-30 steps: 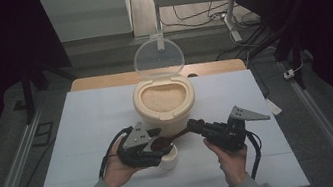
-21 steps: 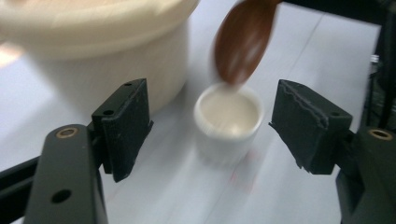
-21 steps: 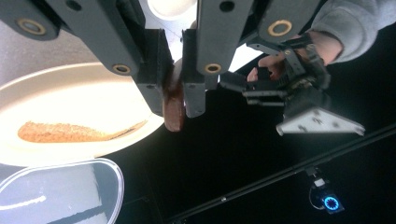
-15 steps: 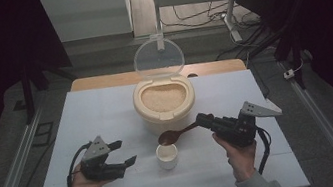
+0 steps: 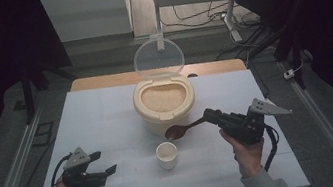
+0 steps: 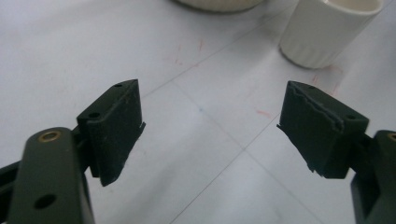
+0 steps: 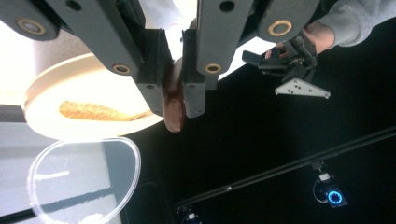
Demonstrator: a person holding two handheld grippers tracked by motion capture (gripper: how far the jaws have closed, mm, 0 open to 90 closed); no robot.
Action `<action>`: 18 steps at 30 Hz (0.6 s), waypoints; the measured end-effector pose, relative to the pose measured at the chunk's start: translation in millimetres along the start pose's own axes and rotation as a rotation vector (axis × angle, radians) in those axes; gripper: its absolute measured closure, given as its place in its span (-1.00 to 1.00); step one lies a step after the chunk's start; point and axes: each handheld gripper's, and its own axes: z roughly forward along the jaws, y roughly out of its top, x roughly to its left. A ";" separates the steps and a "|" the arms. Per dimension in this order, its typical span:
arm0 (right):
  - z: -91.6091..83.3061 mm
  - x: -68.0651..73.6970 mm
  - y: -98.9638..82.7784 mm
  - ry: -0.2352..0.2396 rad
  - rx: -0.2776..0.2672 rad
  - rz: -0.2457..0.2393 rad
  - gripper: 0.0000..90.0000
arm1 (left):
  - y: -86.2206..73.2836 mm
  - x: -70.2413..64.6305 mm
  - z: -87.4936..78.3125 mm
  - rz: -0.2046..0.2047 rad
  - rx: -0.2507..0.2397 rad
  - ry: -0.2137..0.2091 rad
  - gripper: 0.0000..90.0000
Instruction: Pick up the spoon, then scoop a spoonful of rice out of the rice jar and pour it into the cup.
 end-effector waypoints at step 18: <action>-15.5 -1.3 13.5 -0.038 -0.072 -0.007 0.84 | -1.0 2.8 6.4 -0.007 0.032 0.005 -0.65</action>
